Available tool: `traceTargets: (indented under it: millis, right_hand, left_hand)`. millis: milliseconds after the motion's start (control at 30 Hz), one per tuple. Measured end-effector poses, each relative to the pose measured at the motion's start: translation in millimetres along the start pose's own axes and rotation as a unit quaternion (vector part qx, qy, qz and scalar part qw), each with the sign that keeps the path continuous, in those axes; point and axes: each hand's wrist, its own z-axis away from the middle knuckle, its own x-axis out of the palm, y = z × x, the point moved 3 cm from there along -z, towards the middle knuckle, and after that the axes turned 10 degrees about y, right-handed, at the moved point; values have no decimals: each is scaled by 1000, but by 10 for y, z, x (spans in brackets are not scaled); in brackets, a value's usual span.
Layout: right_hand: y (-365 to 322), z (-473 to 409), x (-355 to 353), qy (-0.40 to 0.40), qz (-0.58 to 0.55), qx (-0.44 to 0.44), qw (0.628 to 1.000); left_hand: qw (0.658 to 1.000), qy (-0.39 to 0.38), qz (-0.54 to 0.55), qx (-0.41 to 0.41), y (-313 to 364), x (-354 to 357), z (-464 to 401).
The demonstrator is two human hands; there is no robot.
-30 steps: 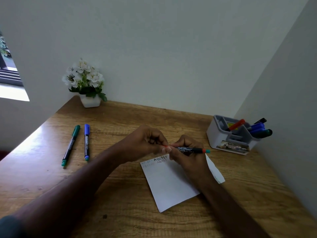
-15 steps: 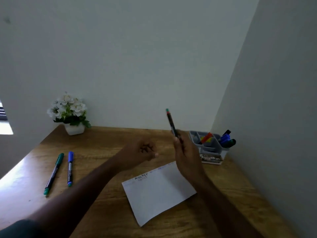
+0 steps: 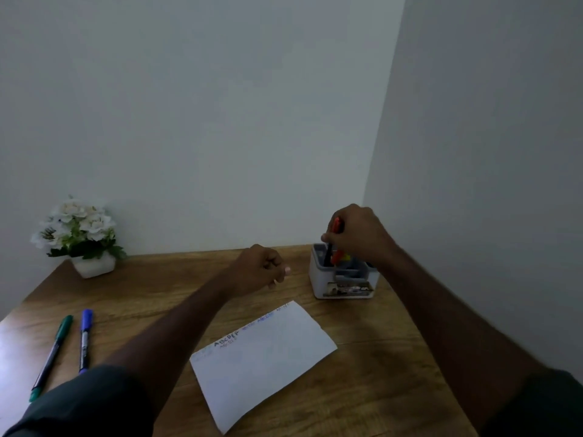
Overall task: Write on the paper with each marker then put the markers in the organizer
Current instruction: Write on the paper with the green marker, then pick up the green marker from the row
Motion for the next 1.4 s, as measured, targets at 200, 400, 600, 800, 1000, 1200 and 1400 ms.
traceTargets:
  millis: [200,400,600,800,1000,1200,1400]
  right_hand:
    - [13,90,178,-87,62,-27,994]
    - [-93,127,169,-16,64,-12,998]
    - [-882,408,490,14,-42,-117,992]
    - [-1769,873,1196,-80,-113,-165,977]
    - [-2642,1274,1652,-170,-169,-151,959]
    - [-3025,1454,1985,-197,-84,-118,970]
    - [-2917,1346,1946,-165,-49,-80,982]
  left_hand:
    - [1000,-15,-2,-1,5,-50,31]
    - [1000,2,-8,-9,-54,-293,203]
    - [998,22,-58,-33,-243,-730,573]
    - [987,106,-106,-63,-608,-1412,1213]
    - [956,223,-155,-112,-1078,-2086,1861]
    - [941,271,-156,-132,-1255,-2302,2112]
    - [938,271,-204,-73,-1219,-2247,2105]
